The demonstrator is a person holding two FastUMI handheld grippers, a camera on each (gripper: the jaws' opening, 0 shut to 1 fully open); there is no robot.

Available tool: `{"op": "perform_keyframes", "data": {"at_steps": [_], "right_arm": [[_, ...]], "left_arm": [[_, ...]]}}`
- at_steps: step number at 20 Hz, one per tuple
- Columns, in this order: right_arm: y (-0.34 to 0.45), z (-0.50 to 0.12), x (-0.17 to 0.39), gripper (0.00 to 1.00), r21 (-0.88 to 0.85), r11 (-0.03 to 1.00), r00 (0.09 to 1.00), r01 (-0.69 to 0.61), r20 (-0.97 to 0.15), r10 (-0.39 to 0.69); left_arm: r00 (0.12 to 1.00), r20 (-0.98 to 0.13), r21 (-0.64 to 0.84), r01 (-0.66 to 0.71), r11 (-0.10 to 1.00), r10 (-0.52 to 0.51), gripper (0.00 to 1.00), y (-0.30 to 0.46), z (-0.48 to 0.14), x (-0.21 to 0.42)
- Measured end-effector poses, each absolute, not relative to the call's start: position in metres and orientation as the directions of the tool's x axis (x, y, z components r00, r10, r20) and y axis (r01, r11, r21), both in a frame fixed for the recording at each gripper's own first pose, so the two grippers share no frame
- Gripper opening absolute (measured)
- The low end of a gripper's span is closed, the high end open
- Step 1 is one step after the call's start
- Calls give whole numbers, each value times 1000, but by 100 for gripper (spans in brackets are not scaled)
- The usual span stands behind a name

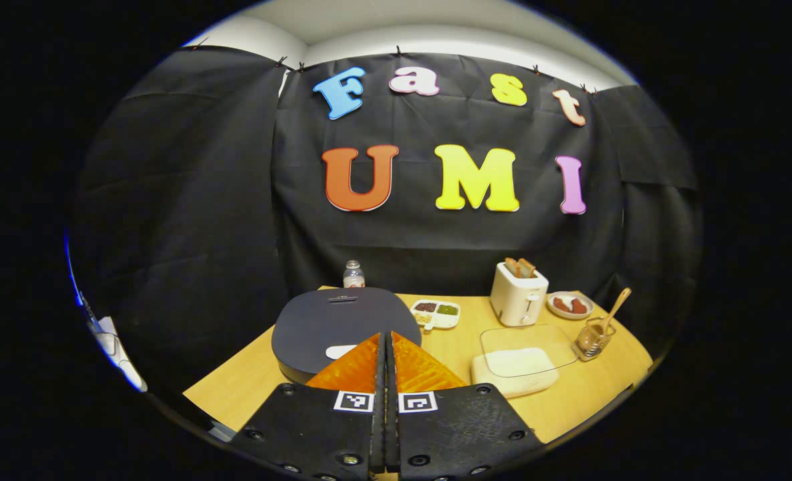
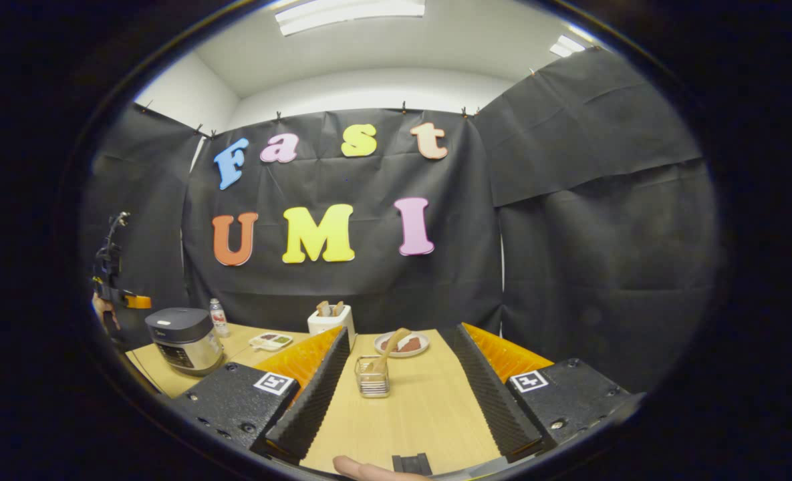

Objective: Close the left gripper, press the button to open the rice cooker; take a wooden spoon from the chopstick holder with the right hand, scoop a spoonful of rice and pour it into the rice cooker, then put the wooden spoon back into the chopstick holder.

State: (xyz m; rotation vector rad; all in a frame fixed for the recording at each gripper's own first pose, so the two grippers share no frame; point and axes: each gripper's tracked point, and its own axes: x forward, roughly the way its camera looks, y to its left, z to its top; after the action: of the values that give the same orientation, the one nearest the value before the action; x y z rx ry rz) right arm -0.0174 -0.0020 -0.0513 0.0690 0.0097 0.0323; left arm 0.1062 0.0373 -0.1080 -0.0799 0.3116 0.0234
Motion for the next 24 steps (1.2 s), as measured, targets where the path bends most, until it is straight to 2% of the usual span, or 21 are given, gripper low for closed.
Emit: {"op": "perform_keyframes", "data": {"at_steps": [1, 3, 4, 5, 6, 8, 9, 10, 12, 13, 14, 16, 19, 20, 21, 23, 24], "right_arm": [[-2, -52, -17, 96, 68, 997, 999, -44, -11, 45], [-8, -50, -19, 100, 47, 998, 999, -41, 10, 41], [-10, -47, -20, 100, 32, 999, 999, -33, 25, 32], [-13, -50, -20, 96, 19, 1000, 999, -21, 27, 21], [-14, -51, -20, 100, 9, 1000, 1000, -16, 27, 15], [-12, -50, -22, 100, -9, 1000, 999, -24, 38, 25], [-10, -50, -23, 96, -12, 999, 999, -37, 37, 37], [-8, -50, -24, 100, -14, 999, 998, -48, 38, 49], [-7, -50, -23, 100, -26, 998, 997, -59, 44, 60], [-9, -52, -23, 96, -31, 998, 997, -57, 41, 58], [-9, -55, -22, 100, -32, 998, 998, -55, 34, 56], [-7, -59, -21, 96, -34, 998, 998, -59, 20, 59], [-9, -63, -19, 100, -37, 998, 998, -56, 5, 56], [-8, -63, -18, 96, -35, 998, 998, -56, 4, 56], [-7, -63, -17, 100, -32, 998, 998, -57, 3, 57], [-3, -65, -15, 96, -27, 998, 998, -65, -4, 64], [-1, -65, -15, 100, -22, 997, 997, -72, -5, 72]], "left_arm": [[934, -357, -96, -37, 995, 0, 0, 35, -120, 111], [917, -397, -140, -30, 990, -28, 0, 29, -127, 114], [908, -419, -136, -39, 990, -22, 0, 32, -133, 121], [893, -449, -134, -53, 990, -13, 0, 36, -142, 127], [878, -478, -144, -78, 986, 0, 0, 38, -152, 131], [858, -513, -148, -117, 982, 25, 0, 42, -166, 138], [862, -504, -123, -134, 983, 55, 0, 47, -165, 141], [861, -504, -109, -145, 983, 71, 0, 50, -166, 144], [858, -507, -96, -146, 985, 78, 0, 50, -165, 144], [853, -515, -88, -145, 985, 80, 0, 50, -167, 144], [850, -521, -71, -136, 988, 79, 0, 50, -167, 146], [838, -539, -39, -123, 992, 83, 0, 50, -167, 143], [835, -536, 13, -141, 990, 126, 0, 60, -163, 147], [832, -540, -3, -151, 989, 126, 0, 61, -165, 150], [824, -558, -40, -152, 987, 104, 0, 59, -170, 150], [824, -560, -73, -154, 985, 88, 0, 58, -170, 149], [820, -566, -81, -159, 984, 85, 0, 58, -172, 146]]}}
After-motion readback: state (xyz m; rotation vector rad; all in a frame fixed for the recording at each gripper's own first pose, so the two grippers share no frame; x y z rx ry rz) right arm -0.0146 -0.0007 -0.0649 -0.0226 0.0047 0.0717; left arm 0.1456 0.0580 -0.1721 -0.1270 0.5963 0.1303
